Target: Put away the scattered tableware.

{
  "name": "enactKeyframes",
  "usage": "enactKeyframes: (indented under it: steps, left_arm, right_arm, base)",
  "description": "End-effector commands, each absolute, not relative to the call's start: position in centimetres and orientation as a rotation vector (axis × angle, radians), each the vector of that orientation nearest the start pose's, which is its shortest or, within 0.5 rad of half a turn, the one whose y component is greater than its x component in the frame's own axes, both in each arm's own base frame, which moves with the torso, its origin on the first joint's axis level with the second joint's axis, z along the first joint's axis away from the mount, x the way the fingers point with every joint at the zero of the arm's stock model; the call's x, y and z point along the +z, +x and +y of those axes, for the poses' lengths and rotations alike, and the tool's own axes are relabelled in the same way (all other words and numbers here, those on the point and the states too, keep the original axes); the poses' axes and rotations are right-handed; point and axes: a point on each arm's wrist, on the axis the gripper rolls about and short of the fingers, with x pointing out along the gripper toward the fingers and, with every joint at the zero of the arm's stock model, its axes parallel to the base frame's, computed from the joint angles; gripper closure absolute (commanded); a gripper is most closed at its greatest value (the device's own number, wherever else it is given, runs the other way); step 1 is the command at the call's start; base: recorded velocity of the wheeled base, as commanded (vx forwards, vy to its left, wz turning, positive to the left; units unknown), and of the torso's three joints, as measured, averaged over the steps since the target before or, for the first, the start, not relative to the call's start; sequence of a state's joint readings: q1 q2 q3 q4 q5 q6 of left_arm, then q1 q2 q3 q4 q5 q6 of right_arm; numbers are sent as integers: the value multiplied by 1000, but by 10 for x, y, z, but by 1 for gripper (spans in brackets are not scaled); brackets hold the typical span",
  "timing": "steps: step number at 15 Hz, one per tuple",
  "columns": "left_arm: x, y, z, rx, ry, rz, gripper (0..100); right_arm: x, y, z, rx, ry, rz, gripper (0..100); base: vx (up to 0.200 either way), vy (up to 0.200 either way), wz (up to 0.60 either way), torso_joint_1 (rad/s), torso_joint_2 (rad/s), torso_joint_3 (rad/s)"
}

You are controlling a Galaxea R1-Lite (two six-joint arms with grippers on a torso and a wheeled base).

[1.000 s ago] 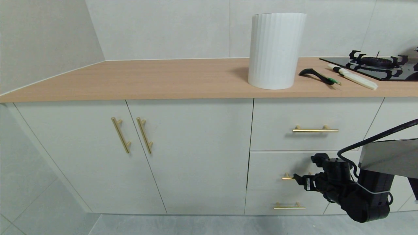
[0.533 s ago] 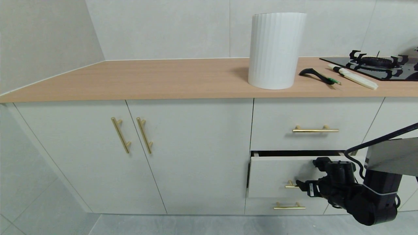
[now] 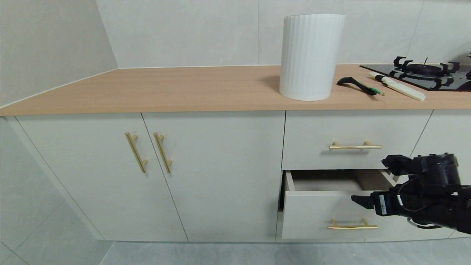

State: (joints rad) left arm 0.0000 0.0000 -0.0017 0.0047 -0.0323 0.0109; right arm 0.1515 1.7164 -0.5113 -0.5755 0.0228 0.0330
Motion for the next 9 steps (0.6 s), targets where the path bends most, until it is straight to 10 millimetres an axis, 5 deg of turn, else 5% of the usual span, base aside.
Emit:
enactKeyframes:
  steps: [1, 6, 9]
  left_arm:
    - [75, -23, -1, -32, 11, 4, 0]
    - [75, -23, -1, -32, 11, 4, 0]
    - [75, -23, -1, -32, 11, 4, 0]
  right_arm:
    - [147, 231, 51, 232, -4, 467, 0]
    - [102, 267, 57, 139, 12, 519, 0]
    - [57, 290, 61, 79, 14, 490, 0]
  base:
    - [0, 0, 0, 0, 0, 0]
    - [0, 0, 0, 0, 0, 0]
    - [0, 0, 0, 0, 0, 0]
